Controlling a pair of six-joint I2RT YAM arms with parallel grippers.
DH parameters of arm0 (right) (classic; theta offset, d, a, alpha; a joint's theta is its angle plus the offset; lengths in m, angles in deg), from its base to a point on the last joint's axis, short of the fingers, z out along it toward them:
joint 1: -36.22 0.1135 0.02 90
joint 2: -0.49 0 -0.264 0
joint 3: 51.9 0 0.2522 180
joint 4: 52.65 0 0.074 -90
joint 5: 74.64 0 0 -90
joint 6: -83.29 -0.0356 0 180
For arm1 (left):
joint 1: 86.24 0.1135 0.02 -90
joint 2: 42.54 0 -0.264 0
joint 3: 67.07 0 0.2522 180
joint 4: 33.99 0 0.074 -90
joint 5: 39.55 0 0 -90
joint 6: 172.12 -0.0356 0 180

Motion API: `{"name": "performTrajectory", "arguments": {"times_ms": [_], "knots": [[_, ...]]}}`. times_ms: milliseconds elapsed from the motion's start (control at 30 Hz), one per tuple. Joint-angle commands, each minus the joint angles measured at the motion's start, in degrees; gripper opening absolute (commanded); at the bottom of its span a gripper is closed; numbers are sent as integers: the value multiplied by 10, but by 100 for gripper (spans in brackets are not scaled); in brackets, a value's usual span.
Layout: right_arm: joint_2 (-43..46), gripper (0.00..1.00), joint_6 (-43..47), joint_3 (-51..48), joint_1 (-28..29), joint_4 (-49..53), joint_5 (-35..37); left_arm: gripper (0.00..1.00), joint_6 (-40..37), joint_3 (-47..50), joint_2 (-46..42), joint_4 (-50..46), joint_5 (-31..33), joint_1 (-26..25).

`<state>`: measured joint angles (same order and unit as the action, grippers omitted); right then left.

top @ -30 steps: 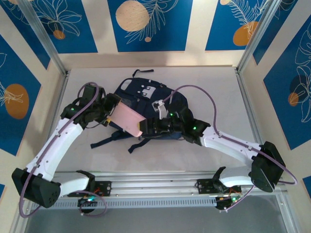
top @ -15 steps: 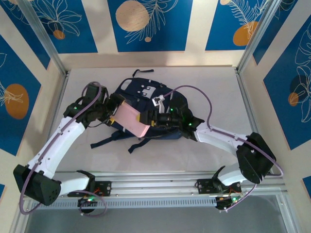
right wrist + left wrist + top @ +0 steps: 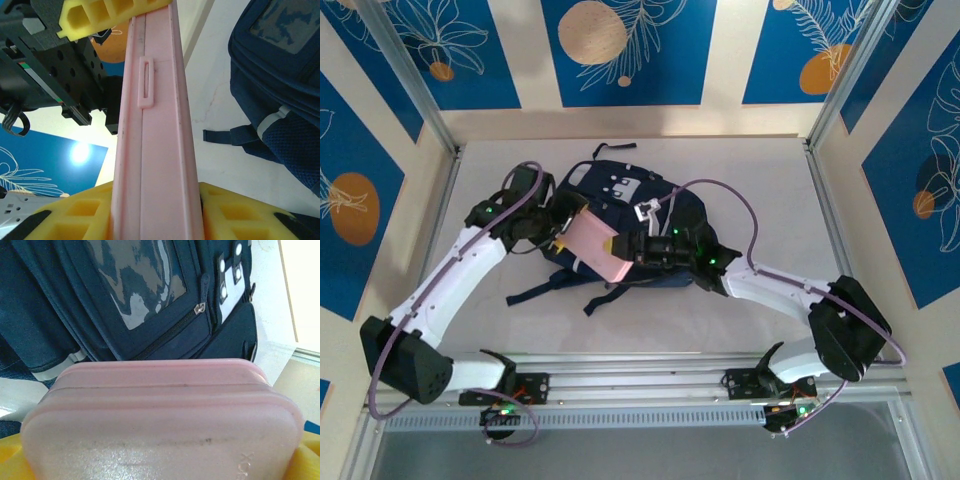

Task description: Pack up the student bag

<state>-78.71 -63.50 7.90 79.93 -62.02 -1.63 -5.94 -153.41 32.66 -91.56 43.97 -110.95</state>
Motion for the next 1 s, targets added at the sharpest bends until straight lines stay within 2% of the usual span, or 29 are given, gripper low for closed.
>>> {"name": "performTrajectory", "arguments": {"times_ms": [0,133,300,367,500,600,700,800,967], "knots": [[39,33,-15,-16,-14,10,17,100,-6,-36,4,11,-18,-12],[101,33,-18,-48,-47,50,77,100,-89,-65,20,20,-6,-15],[210,32,-15,-60,-101,187,185,100,-282,-150,81,-4,35,-34],[260,32,-13,-61,-125,256,244,100,-353,-179,113,-1,29,-48],[360,30,-8,-67,-173,343,350,100,-476,-223,193,31,-26,-92],[400,30,-2,-58,-199,379,387,89,-520,-294,285,11,-54,-125],[409,31,6,-38,-213,409,395,81,-559,-380,378,-28,-38,-163],[414,31,10,-29,-219,421,392,78,-580,-450,450,-56,-15,-189],[425,31,11,-34,-232,418,369,78,-586,-495,507,-64,11,-203]]}}
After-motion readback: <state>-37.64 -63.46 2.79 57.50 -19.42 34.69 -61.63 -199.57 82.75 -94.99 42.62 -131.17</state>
